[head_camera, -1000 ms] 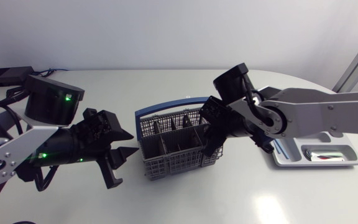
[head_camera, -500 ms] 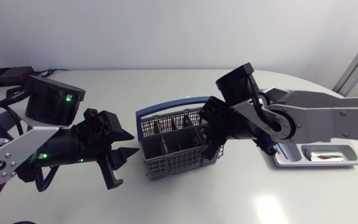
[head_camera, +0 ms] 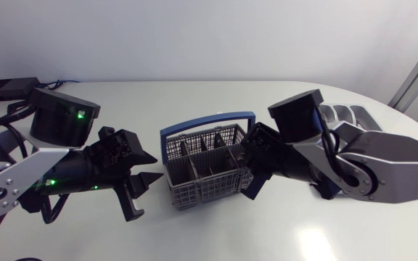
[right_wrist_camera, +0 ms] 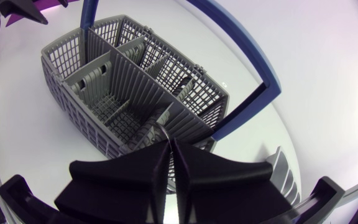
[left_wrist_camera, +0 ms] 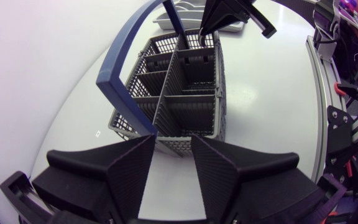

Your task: Unload the cutlery basket into the drawer organizer.

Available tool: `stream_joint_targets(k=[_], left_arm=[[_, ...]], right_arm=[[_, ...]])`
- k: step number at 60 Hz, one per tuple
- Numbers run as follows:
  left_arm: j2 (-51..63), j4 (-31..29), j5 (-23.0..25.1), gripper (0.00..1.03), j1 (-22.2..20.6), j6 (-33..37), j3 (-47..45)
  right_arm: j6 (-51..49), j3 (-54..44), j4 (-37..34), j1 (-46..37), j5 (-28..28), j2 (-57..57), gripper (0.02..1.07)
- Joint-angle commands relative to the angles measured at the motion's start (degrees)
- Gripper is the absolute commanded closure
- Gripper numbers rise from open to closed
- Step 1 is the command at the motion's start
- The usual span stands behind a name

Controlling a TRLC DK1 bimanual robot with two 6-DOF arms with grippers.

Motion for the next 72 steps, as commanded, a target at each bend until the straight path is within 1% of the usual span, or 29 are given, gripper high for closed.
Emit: stream_joint_targets(k=[1, 15, 23, 35, 45, 55, 72], left_arm=[[-0.43, -0.29, -0.49, 0.59, -0.39, -1.13, -1.36], [-0.69, -0.73, -0.58, 0.59, -0.66, -1.21, -0.22], [-0.87, -0.99, -0.67, 0.59, -0.83, -1.21, 0.13], [-0.87, -0.91, -0.67, 0.59, -1.1, -1.39, -0.04], [-0.96, -0.82, -0.67, 0.59, -1.54, -1.65, 0.13], [-1.66, -0.91, -0.76, 0.59, -1.8, -1.92, -0.04], [-1.75, -0.82, -0.76, 0.59, -2.33, -2.01, -0.13]], right_arm=[[-0.45, -1.88, 1.17, 0.42, 0.34, -2.89, 0.97], [-1.42, -1.71, 0.38, 1.13, 0.42, -7.63, 0.97], [-2.3, -0.21, -2.7, 1.39, 0.42, -10.88, 0.97], [-3.27, 2.6, -9.2, 1.3, 0.86, -18.0, 0.97], [-3.79, 4.36, -12.28, 0.34, 1.13, -21.52, 0.97], [-6.08, 6.82, -16.94, -2.12, 1.13, -24.6, 0.97], [-13.46, 5.94, -22.12, -9.95, 0.25, -29.78, 0.97]])
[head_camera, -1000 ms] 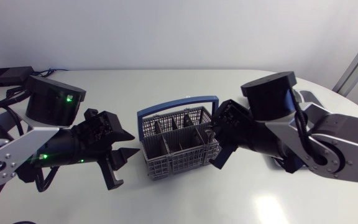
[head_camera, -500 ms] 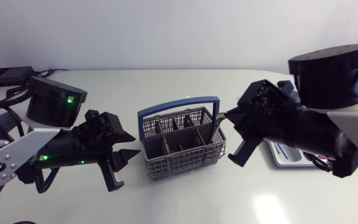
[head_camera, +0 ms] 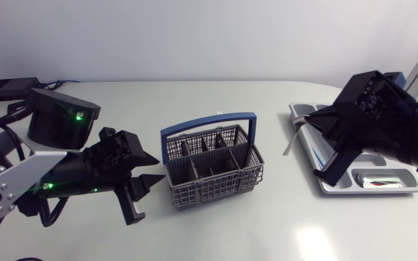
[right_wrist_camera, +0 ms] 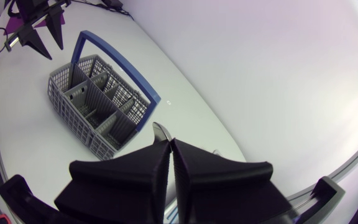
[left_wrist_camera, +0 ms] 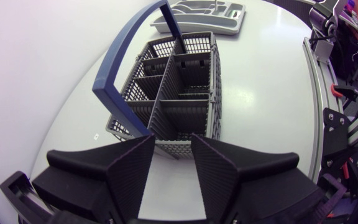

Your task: Unload the cutlery basket into the drawer organizer.

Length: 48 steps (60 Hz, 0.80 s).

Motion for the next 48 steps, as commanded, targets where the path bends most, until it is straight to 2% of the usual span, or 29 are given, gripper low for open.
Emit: stream_joint_targets(k=[1, 6, 17, 31, 48], left_arm=[[-0.57, -0.23, -0.36, 0.59, -0.51, -0.91, -0.13], [-0.39, -0.14, -0.36, 0.59, -0.87, -1.0, -0.04], [0.14, -0.14, -1.33, 0.59, -1.66, -1.0, 0.22], [1.02, -0.14, -1.77, 0.59, -2.36, -1.26, 1.01], [1.63, -0.23, -3.35, 0.59, -4.12, -1.79, 1.63]], right_arm=[[-4.13, -0.16, -1.07, -3.0, -0.47, -1.35, 0.97], [-7.21, -1.57, -1.43, -6.95, -2.06, -1.87, 0.97], [-17.4, -4.47, -1.69, -21.63, -9.97, -1.43, 0.97], [-29.44, -5.17, -1.78, -35.34, -15.33, 0.94, 0.97], [-41.75, -5.43, -1.16, -47.3, -17.96, 5.69, 0.97]])
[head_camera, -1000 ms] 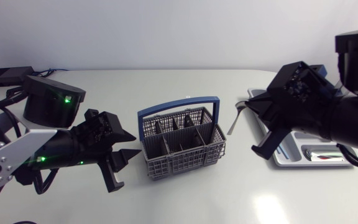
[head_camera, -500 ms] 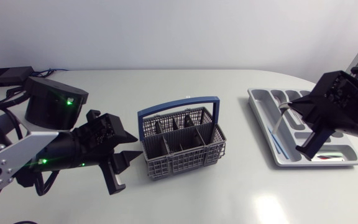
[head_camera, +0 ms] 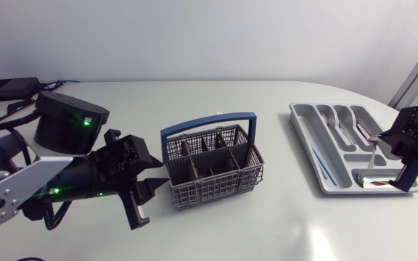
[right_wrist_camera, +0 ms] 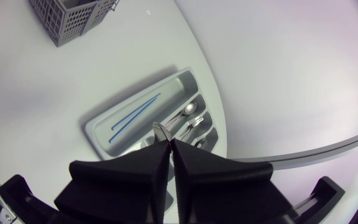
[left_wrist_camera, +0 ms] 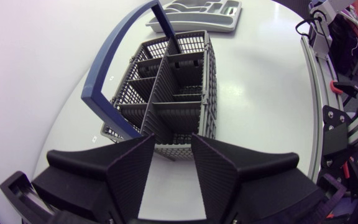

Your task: Unload the cutlery basket into the drawer organizer.

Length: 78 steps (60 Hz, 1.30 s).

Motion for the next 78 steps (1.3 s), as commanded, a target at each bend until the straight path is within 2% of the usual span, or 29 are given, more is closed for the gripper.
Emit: stream_joint_targets(k=[1, 20, 35, 62, 78], left_arm=[[1.04, -0.21, -0.88, 0.59, -1.17, -1.35, 1.38], [2.36, -0.21, -2.2, 0.59, -2.4, -1.88, 2.53], [3.15, 0.06, -2.2, 0.59, -2.75, -2.15, 2.62], [4.2, 0.14, -2.29, 0.59, -3.1, -2.5, 2.7], [4.56, 0.14, -2.29, 0.59, -3.28, -2.76, 2.7]], right_arm=[[-5.51, -1.33, 0.5, -3.26, -1.18, 2.06, 0.97], [-17.91, -0.8, 2.26, -13.37, -2.67, 8.56, 0.97], [-23.97, 0.87, 7.62, -19.61, -2.67, 17.26, 0.97], [-27.93, 3.42, 18.34, -22.51, -2.85, 30.27, 0.97], [-33.55, 4.04, 16.06, -21.98, -2.67, 33.52, 0.97]])
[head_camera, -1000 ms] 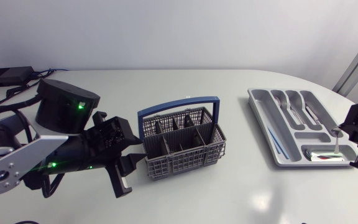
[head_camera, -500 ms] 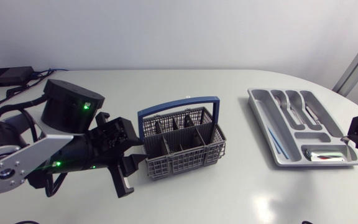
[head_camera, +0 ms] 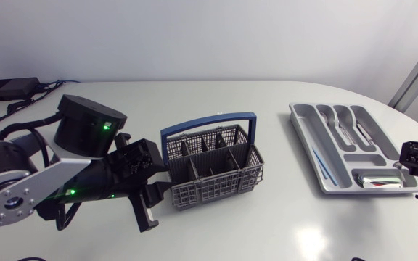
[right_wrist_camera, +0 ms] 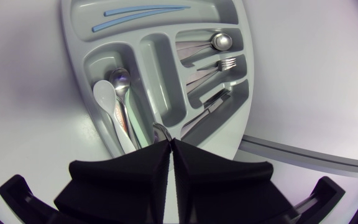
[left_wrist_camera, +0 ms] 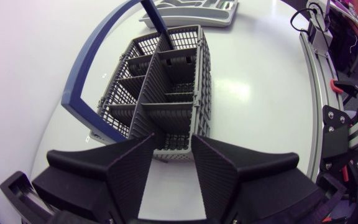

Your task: Unload the cutlery basket into the drawer organizer.

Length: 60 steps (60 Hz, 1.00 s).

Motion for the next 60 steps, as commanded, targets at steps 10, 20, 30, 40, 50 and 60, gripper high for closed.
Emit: stream_joint_targets(k=[10, 20, 30, 40, 50, 60], left_arm=[[0.95, -0.03, -0.7, 0.59, -0.57, -1.34, 1.61], [0.95, -0.03, -0.7, 0.59, -0.74, -1.43, 1.52], [-0.1, -0.03, -0.78, 0.59, -0.3, -1.34, 0.73], [-0.54, 0.76, -0.7, 0.59, 3.12, -1.78, 0.2], [-0.72, 0.76, 0.62, 0.59, 6.29, -2.83, 0.2], [0.6, -0.47, 3.87, 0.6, 11.39, -3.36, 1.17]], right_arm=[[-4.36, 0.16, -1.67, 2.38, 1.64, 3.13, 0.95], [0.22, -1.69, 1.84, 6.43, 1.64, 3.21, 0.38], [5.4, -2.74, 5.01, 8.09, 1.55, -0.04, 0.17], [19.2, -3.53, 1.14, 14.6, 1.02, -7.07, 0.17], [33.09, -4.06, -2.99, 23.56, 0.67, -10.76, 0.17], [45.39, -5.55, -3.96, 32.44, 0.15, -10.41, 0.17]])
